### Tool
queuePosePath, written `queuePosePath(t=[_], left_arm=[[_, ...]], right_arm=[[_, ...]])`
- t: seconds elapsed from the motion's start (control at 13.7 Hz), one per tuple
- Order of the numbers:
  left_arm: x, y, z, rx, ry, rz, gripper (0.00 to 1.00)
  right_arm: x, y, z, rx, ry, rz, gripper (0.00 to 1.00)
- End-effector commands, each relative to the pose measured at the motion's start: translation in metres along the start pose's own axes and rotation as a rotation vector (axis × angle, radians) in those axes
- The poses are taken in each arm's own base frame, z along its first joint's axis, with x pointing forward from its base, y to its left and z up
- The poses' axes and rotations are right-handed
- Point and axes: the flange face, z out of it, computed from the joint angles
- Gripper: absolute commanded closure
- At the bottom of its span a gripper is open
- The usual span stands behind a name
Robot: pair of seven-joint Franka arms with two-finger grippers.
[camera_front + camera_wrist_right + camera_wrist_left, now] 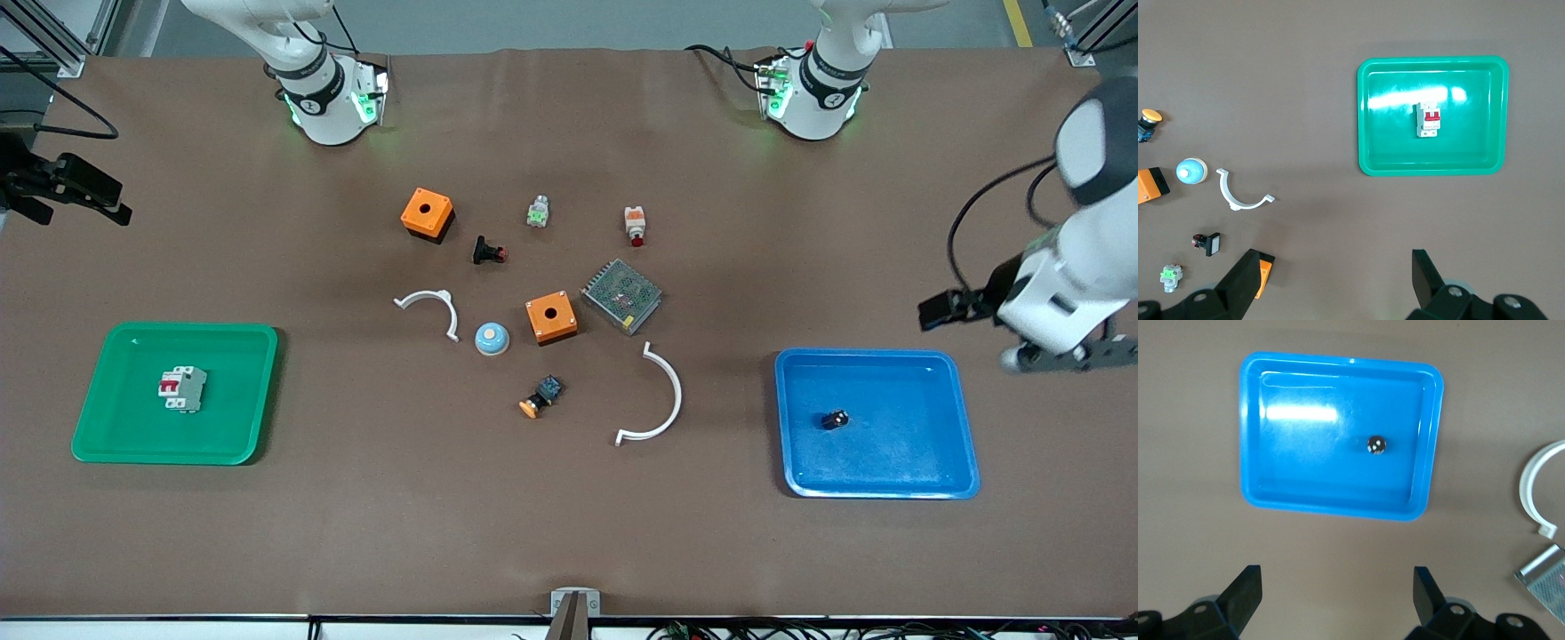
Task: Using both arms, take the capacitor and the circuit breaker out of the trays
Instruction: 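Move the left gripper to the black capacitor while the right gripper reaches the breaker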
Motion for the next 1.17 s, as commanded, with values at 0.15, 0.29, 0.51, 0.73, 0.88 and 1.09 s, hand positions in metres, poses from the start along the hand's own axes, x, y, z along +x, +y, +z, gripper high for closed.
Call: queuePosePath(t=[0.15,0.29,0.51,0.73,0.88,1.09], left_arm=[[0.049,0.015,0.112,-0.009,0.033,-0.049,0.0],[0.058,0.026,0.144,-0.02,0.046,-0.081,0.0],[0.064,0.039,0.186,-0.028,0.044,-0.093,0.04],[0.068,0.041,0.215,-0.034,0.045,-0.092,0.17],[0.068,0.039,0.229,-0.033,0.033,-0.097,0.21],[0.068,0.037,0.243,-0.033,0.025,-0.1,0.25]], right_arm=[[0.021,0.023,0.022,-0.017,-0.015,0.041,0.0],[0.054,0.027,0.069,-0.017,-0.081,0.041,0.0],[0.082,0.062,0.095,-0.018,-0.028,0.032,0.0],[0.103,0.111,0.164,0.008,-0.087,-0.008,0.0],[0.107,0.132,0.201,0.004,-0.083,0.018,0.0],[0.099,0.146,0.254,-0.006,-0.054,0.037,0.0]])
